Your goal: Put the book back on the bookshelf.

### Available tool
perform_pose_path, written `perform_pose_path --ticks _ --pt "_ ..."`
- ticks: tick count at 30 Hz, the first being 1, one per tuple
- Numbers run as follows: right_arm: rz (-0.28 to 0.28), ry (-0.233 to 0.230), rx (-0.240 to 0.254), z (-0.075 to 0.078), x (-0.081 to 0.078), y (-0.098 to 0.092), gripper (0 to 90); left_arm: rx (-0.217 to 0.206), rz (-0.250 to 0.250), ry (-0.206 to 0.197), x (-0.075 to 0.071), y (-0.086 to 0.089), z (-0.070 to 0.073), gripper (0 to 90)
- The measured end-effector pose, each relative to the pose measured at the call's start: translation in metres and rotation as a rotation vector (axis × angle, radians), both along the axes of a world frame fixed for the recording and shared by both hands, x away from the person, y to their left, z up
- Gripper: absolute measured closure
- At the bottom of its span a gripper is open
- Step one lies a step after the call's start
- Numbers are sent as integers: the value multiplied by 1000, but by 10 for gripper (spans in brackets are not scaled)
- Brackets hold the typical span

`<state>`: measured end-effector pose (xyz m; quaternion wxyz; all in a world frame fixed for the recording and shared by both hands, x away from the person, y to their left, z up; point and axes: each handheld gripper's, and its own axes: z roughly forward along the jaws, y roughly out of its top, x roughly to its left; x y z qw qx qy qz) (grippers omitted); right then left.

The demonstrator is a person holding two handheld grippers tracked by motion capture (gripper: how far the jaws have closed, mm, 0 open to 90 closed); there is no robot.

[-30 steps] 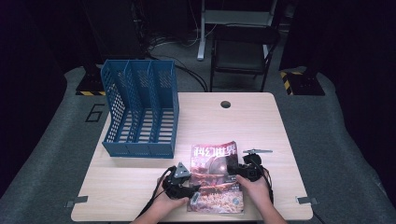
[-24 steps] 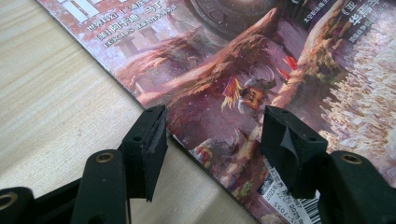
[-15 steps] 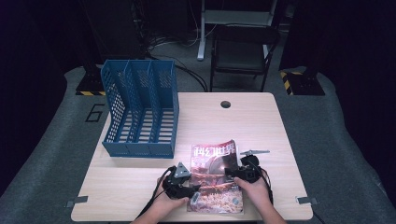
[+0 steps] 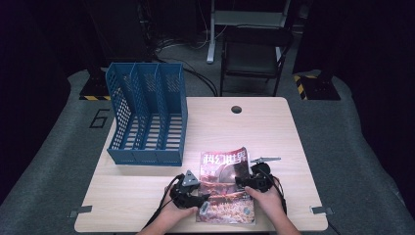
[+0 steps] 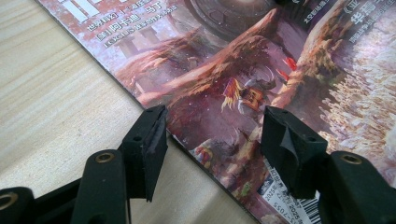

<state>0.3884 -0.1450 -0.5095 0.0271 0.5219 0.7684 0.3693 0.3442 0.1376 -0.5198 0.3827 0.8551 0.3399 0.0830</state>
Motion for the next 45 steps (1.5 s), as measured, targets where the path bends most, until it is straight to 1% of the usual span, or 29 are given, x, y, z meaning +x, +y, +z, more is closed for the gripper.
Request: perform_pose_path --ticks 2,3,5,8,12,13,16,17,19,20,22,23,25,26,27,31,32,33,35,37,41,43,45 --pt "-2 2 12 -1 1 -2 612 0 -1 0 0 0 0 409" --pt "-14 22 26 0 0 -2 624 0 -1 0 0 0 0 409" --pt "-17 31 46 -2 2 -5 640 -1 -1 4 0 0 0 409" --pt "-11 38 55 -2 3 -7 669 4 -17 12 2 1 1 409" --pt "-6 38 88 0 3 -10 738 2 -13 10 2 1 1 410" --pt "-2 34 87 0 3 -10 747 6 -19 11 2 1 1 410" --pt "7 14 76 2 1 -8 765 1 -18 8 2 1 1 409" --pt "11 -1 73 2 1 -8 770 1 -18 6 2 1 1 409" --pt "10 -15 67 4 -1 -6 774 1 -22 14 2 1 1 409" --pt "13 -19 62 4 -1 -6 775 0 -15 4 2 1 0 409" --pt "11 -26 58 5 -2 -5 778 2 -22 11 2 2 1 409" --pt "17 -37 57 5 -2 -5 779 1 -23 11 2 2 1 409" --pt "21 -42 54 6 -3 -4 779 -2 -16 3 2 1 0 409" --pt "20 -38 56 7 -3 -4 779 0 -23 7 2 2 1 409" --pt "19 -38 57 7 -3 -4 779 -2 -19 3 2 1 0 409" --pt "22 -51 49 7 -4 -4 780 -2 -21 1 2 2 0 409" --pt "17 -44 51 7 -5 -3 780 -3 -18 3 2 2 0 409" --pt "22 -66 44 7 -5 -3 783 -4 -17 2 2 2 0 410" --pt "19 -76 36 8 -7 -2 788 -4 -16 2 2 1 0 410" --pt "16 -79 37 8 -8 -1 791 -5 -16 2 2 2 0 409" --pt "6 -65 69 6 -6 -4 799 -12 -11 -2 2 2 -1 408" --pt "10 -61 77 6 -6 -5 805 -9 -8 -11 3 2 -1 407" --pt "5 -53 95 7 -6 -6 818 -9 -10 -9 3 2 -1 404"
